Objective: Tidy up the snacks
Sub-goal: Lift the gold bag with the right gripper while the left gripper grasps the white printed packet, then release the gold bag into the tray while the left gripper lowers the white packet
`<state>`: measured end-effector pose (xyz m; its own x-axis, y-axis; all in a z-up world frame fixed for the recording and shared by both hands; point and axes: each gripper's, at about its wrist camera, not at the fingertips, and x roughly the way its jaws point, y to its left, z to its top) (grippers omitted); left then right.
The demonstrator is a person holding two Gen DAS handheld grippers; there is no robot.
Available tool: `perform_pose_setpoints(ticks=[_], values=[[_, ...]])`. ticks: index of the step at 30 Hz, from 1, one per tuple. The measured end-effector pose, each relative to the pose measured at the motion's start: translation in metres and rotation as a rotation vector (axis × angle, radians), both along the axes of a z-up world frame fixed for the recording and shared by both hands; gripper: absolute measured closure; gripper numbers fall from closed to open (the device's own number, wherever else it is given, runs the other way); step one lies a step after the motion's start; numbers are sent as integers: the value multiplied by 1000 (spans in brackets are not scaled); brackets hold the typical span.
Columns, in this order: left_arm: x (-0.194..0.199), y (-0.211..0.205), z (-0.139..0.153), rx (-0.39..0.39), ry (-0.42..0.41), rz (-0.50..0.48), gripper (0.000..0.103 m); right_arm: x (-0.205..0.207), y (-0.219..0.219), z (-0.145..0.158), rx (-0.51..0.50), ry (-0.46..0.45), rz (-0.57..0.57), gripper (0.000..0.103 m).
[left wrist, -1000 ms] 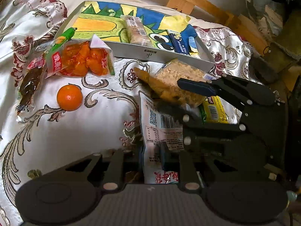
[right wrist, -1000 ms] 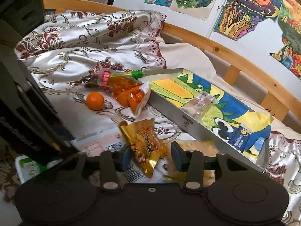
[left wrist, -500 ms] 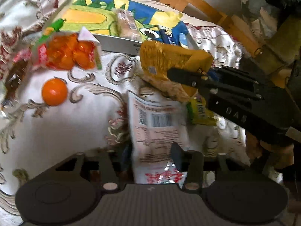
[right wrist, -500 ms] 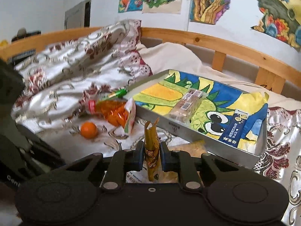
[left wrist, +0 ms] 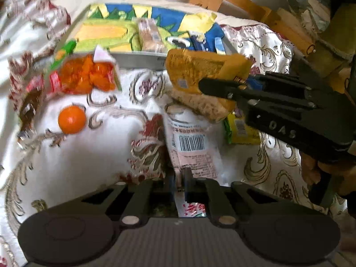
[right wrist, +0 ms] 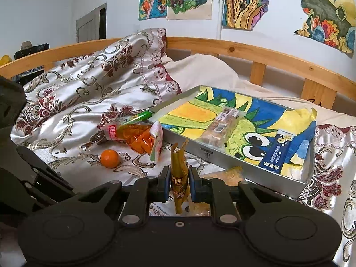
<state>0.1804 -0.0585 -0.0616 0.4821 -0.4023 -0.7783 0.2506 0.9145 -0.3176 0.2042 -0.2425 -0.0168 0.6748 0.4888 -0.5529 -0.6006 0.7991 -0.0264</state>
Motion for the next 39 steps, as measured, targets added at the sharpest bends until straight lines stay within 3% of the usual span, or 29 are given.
perform_pose_setpoints(ticks=[13,26,34,39], values=[[-16,-34,63,217,-97,37,99,-10,-25,37,102,-81,-62,85],[-2,-43,103,229,-197,102,99,-9,-52,58,178,-159,-155,85],[40,-43,133,188,-268,144,99,7,-70,56,264,-166,-297,85],[72,-52,143,161,-313,170,99,23,-78,50,255,-195,-374,85]])
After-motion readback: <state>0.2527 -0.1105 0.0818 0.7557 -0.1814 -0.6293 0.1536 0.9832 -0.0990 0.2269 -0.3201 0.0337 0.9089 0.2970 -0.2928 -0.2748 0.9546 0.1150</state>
